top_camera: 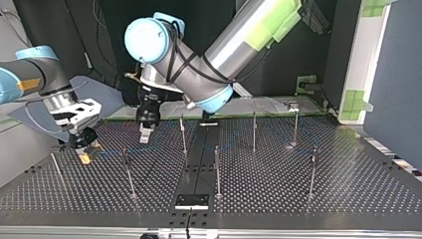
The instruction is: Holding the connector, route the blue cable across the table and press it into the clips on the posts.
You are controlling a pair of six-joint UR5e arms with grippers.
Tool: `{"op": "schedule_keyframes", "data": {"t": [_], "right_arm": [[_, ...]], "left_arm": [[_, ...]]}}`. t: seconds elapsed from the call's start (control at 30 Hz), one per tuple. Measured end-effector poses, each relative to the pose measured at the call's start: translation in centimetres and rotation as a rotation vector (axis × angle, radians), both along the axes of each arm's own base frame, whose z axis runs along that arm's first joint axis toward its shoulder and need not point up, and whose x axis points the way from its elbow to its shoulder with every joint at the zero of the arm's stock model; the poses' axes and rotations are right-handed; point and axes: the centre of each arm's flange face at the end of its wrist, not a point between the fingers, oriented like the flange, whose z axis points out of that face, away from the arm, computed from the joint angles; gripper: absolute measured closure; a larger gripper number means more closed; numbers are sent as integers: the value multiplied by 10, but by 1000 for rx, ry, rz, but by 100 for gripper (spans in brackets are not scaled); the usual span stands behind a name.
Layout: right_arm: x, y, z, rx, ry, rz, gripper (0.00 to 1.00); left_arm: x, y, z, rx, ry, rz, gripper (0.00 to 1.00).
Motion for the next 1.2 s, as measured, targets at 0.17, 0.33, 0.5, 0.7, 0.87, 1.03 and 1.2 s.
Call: {"op": "schedule_keyframes", "data": {"t": [0.17, 0.33, 0.5, 0.7, 0.87, 1.03, 1.2], "right_arm": [[0, 0, 0, 1, 0, -1, 100], [1, 0, 0, -1, 1, 0, 100], [2, 1, 0, -1, 2, 2, 100], [3, 2, 0, 0, 2, 6, 100], [4, 2, 0, 1, 1, 9, 100], [5, 3, 0, 1, 2, 9, 100], [5, 3, 0, 1, 2, 10, 100]], "left_arm": [[-14, 10, 15, -51, -37, -5, 0], [-25, 22, 28, -127, -60, -8, 0], [-35, 31, 33, -189, -75, -12, 0], [-30, 30, -8, -162, -53, 31, 0], [-29, 34, -40, -133, -44, 71, 0], [-33, 38, -63, -121, -45, 82, 0], [-36, 43, -81, -134, -42, 78, 0]]}}
